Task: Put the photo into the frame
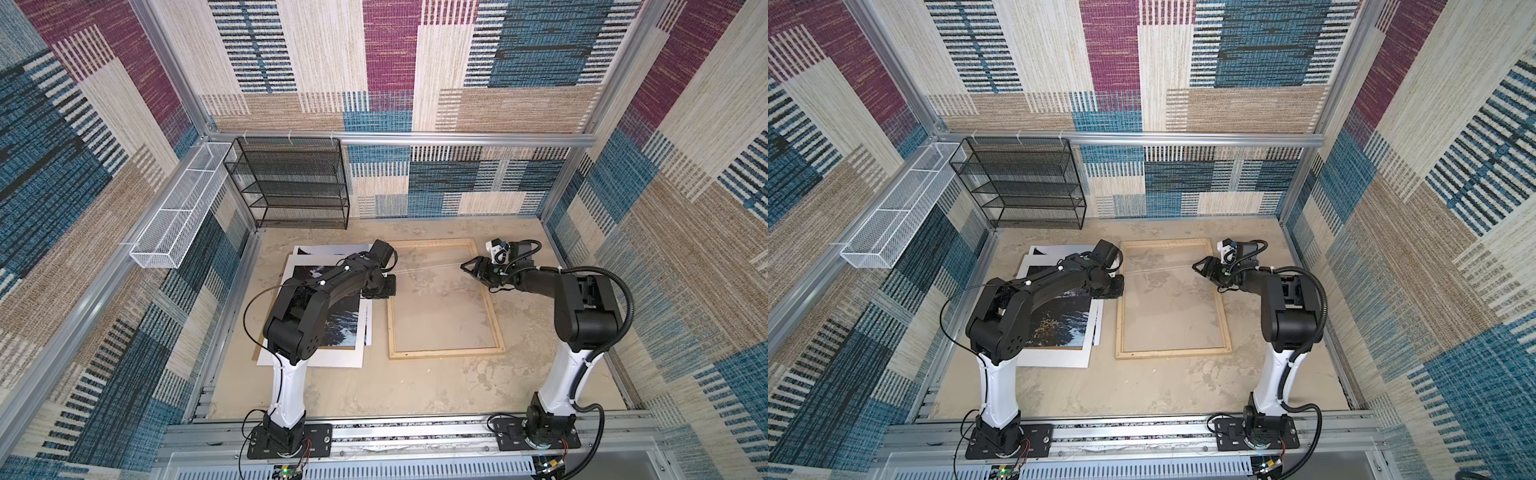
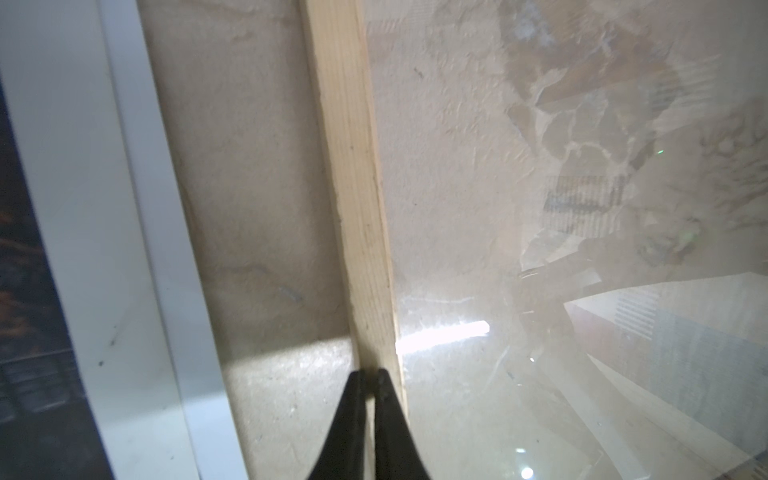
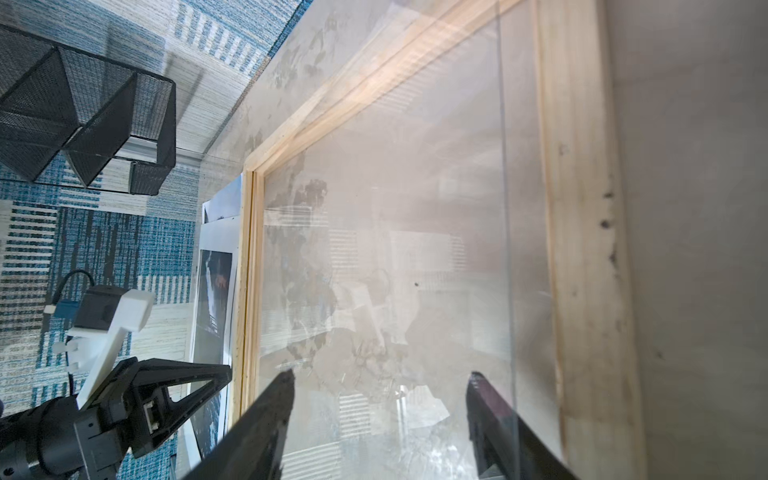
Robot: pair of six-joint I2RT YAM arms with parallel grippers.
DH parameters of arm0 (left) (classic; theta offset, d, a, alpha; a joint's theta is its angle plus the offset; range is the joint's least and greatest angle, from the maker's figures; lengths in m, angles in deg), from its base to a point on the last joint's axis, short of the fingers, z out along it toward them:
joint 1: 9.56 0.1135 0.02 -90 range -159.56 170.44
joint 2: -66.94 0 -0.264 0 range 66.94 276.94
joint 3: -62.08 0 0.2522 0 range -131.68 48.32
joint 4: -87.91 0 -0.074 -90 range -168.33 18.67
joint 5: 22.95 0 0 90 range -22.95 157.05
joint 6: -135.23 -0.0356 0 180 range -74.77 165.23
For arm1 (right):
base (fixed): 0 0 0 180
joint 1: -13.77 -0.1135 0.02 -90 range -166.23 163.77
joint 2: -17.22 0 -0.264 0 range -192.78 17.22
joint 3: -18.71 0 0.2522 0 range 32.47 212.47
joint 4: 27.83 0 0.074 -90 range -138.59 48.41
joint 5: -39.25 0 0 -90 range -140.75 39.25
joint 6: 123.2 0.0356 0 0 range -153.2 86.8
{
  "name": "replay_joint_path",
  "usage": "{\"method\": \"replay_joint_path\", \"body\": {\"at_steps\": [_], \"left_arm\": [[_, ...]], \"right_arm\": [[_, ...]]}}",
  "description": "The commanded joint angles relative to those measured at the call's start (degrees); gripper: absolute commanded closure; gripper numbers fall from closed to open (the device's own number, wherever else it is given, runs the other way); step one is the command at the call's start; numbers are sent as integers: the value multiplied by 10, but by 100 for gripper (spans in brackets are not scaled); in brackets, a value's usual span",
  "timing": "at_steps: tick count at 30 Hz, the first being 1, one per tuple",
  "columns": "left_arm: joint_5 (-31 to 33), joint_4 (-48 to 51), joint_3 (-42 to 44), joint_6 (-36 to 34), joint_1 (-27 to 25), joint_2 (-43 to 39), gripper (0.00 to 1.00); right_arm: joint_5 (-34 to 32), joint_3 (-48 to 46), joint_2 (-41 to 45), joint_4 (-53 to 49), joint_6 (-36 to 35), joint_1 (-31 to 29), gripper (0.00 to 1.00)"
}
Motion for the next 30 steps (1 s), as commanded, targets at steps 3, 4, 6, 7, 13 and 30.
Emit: {"method": "replay_joint_path", "body": {"at_steps": [3, 4, 6, 7, 13, 30], "left_arm": [[8, 16, 1, -14, -1, 6, 90], [8, 16, 1, -14, -1, 6, 90], [8, 16, 1, -14, -1, 7, 90], [7, 16, 0, -14, -1, 8, 90], [5, 16, -3, -15, -1, 9, 90], [4, 17, -4, -19, -1, 9, 90]], "right_arm": [[-25, 10, 13, -11, -16, 0, 31], [-28, 12, 14, -14, -18, -1, 31], [-38, 14, 17, -21, -22, 0, 30], [-43, 17, 18, -25, -25, 0, 30], [-67, 24, 21, -43, -35, 0, 29], [-117, 32, 42, -69, -47, 0, 27]]}}
